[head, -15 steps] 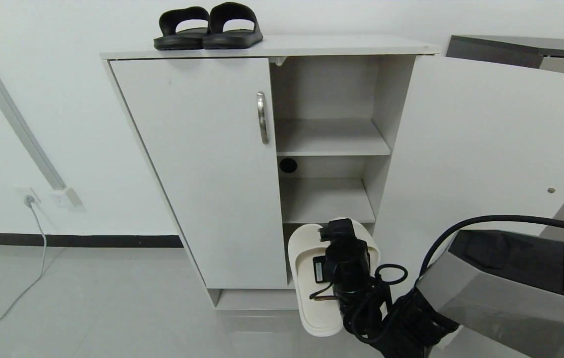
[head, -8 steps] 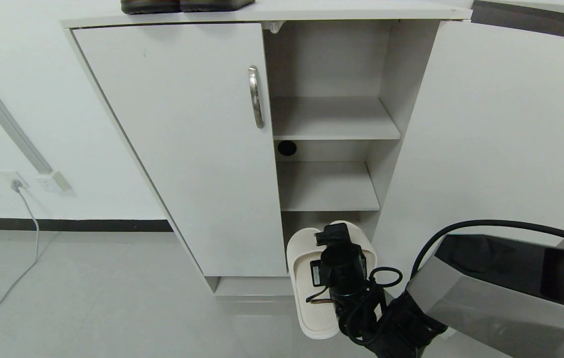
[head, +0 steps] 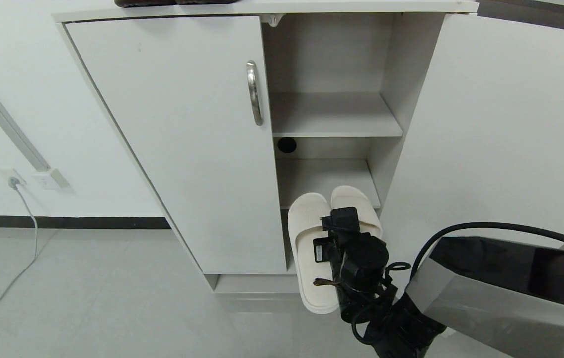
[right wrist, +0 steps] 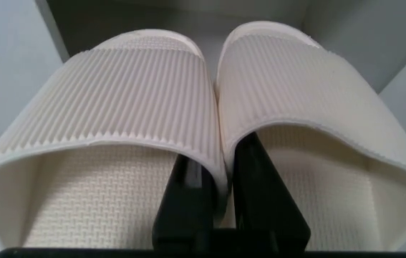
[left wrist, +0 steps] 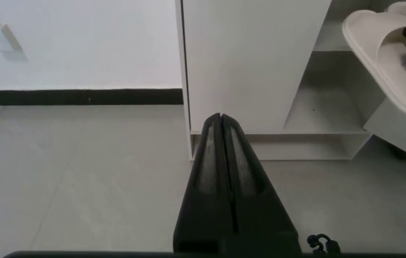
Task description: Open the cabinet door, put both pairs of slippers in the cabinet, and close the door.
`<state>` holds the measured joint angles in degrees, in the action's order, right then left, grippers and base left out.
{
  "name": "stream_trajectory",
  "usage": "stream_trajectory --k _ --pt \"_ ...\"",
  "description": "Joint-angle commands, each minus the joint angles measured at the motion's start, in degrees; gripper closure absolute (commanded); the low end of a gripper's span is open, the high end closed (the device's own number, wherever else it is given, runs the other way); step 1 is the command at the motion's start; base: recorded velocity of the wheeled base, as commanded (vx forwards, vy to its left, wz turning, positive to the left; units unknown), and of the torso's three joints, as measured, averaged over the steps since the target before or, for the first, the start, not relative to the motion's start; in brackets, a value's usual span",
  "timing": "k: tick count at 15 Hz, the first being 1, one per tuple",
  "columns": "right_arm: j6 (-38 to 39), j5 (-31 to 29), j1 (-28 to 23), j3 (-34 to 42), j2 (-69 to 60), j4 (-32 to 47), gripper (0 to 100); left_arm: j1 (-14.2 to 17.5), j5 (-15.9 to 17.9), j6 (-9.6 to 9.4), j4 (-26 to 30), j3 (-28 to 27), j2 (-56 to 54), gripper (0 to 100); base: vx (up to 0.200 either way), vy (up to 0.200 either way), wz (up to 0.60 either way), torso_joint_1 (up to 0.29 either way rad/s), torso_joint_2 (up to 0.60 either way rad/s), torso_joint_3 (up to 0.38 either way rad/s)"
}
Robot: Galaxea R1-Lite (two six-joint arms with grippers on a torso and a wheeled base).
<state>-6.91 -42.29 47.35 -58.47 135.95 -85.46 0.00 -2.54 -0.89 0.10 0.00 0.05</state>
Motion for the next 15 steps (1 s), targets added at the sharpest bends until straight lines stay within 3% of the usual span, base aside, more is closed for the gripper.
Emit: stream_trajectory --k 1,10,15 --pt "-0.03 0.19 -0.50 -1.04 2.92 -0.41 100 0.00 -0.01 0.01 -0.01 0.00 0.04 100 0.000 0.000 0.00 0.000 0.00 0.000" --pt "2.52 0.10 -2.26 -1.04 4.06 1.26 100 0.00 0.07 0.10 -0.01 0.00 0.04 100 0.000 0.000 0.00 0.000 0.00 0.000" --pt "2.52 0.19 -2.61 -1.39 4.15 2.14 100 0.00 0.07 0.19 -0.01 0.00 0.13 100 0.200 0.000 0.00 0.001 0.00 0.001"
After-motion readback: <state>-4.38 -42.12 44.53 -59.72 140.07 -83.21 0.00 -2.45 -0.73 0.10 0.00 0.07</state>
